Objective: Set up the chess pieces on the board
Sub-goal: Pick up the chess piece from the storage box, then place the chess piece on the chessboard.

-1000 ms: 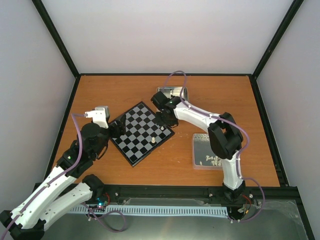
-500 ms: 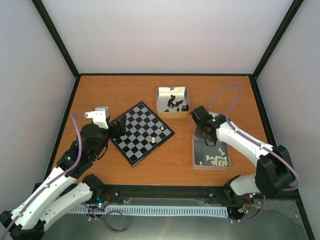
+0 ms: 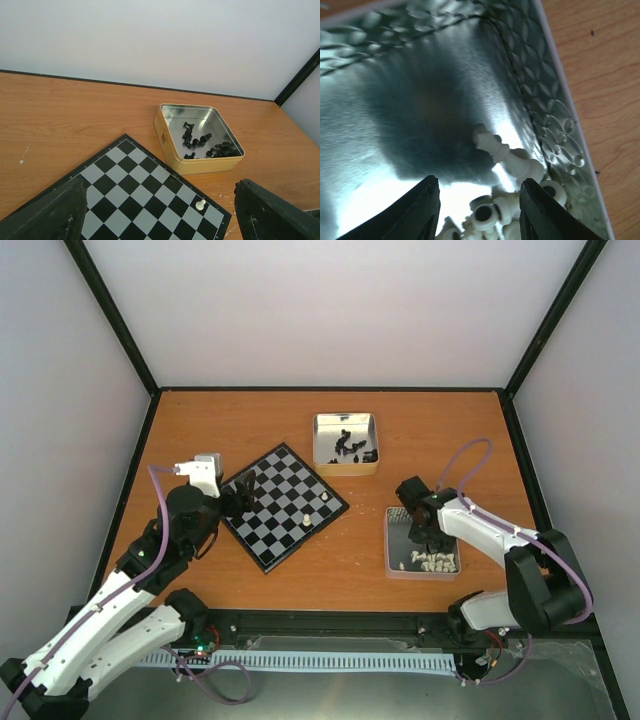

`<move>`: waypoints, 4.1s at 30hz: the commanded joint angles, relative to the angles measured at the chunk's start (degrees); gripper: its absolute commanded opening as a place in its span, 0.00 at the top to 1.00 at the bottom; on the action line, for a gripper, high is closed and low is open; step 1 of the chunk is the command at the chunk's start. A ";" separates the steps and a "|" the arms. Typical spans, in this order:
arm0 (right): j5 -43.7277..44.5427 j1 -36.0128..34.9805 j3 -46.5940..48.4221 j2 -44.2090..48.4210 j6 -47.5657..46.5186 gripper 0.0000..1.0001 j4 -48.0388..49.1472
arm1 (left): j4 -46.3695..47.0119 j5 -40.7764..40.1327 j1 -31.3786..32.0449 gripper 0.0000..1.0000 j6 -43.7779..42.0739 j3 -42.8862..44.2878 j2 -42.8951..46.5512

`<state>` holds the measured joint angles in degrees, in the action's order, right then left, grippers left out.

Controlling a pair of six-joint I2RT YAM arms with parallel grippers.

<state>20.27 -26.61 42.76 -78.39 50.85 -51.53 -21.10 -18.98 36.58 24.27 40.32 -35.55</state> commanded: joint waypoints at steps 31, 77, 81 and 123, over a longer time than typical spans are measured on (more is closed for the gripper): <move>2.34 7.56 -5.18 -4.07 8.19 0.64 13.35 | 0.76 -0.19 -0.29 0.19 -0.08 0.26 -0.75; -44.88 -7.14 -2.10 11.05 15.16 0.93 39.01 | -1.83 10.91 -0.33 0.18 2.76 3.51 -8.04; -44.14 -14.29 0.45 2.58 20.32 0.93 46.70 | -5.42 -0.97 -0.31 0.18 3.29 4.27 -4.96; -50.81 -24.54 6.98 -24.75 36.31 0.89 61.44 | -3.26 -6.00 -0.36 0.18 3.06 0.83 2.94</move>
<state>-30.50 -50.54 50.30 -102.06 85.82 8.84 -24.91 -24.05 36.58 27.07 40.99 -33.10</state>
